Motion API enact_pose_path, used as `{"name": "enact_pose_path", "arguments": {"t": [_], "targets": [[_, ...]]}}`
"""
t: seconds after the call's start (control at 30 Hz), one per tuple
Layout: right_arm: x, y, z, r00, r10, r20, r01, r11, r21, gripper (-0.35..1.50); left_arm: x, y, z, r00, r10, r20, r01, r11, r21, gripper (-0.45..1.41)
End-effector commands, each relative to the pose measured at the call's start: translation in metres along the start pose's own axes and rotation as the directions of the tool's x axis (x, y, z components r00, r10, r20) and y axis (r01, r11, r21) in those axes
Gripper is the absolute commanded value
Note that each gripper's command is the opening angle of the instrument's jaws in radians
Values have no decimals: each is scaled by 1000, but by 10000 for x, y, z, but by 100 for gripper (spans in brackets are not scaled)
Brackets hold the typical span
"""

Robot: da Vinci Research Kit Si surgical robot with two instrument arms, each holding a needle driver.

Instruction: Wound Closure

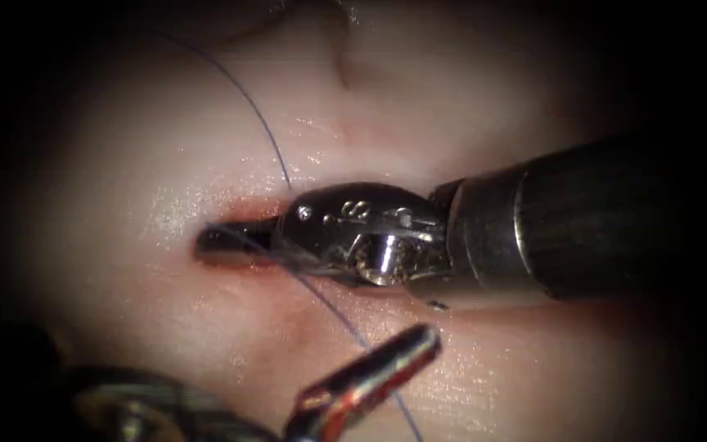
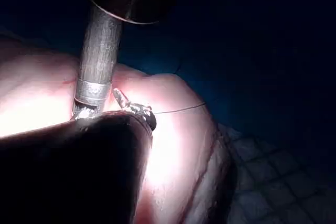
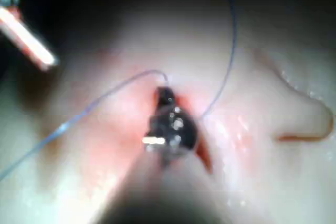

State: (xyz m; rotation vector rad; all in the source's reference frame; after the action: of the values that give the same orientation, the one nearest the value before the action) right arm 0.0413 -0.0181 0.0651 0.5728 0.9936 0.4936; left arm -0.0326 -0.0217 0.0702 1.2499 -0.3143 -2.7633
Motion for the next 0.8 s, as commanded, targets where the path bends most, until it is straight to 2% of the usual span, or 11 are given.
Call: {"name": "enact_pose_path", "arguments": {"t": [0.03,0.1,0.2,0.27,0.6,0.8], "targets": [[-2,-2,7,1000,1,-1,-1,1000,3,-35,-3,8,8,1000,22,10,-22,1000,-15,71],[-2,0,7,1000,1,-1,-1,1000,2,-35,-9,8,9,994,97,48,-94,994,-52,52],[-2,1,7,1000,2,-1,-2,1000,1,-35,-15,4,13,975,194,105,-181,976,-123,49],[0,1,8,1000,3,-1,-3,1000,1,-35,-21,1,17,960,248,127,-232,964,-130,45],[4,2,9,1000,7,-3,-7,1000,0,-35,-36,11,42,937,308,166,-289,948,-133,47],[5,2,11,1000,7,-6,-7,1000,-2,-35,-35,15,48,937,318,147,-298,944,-140,45]]}}
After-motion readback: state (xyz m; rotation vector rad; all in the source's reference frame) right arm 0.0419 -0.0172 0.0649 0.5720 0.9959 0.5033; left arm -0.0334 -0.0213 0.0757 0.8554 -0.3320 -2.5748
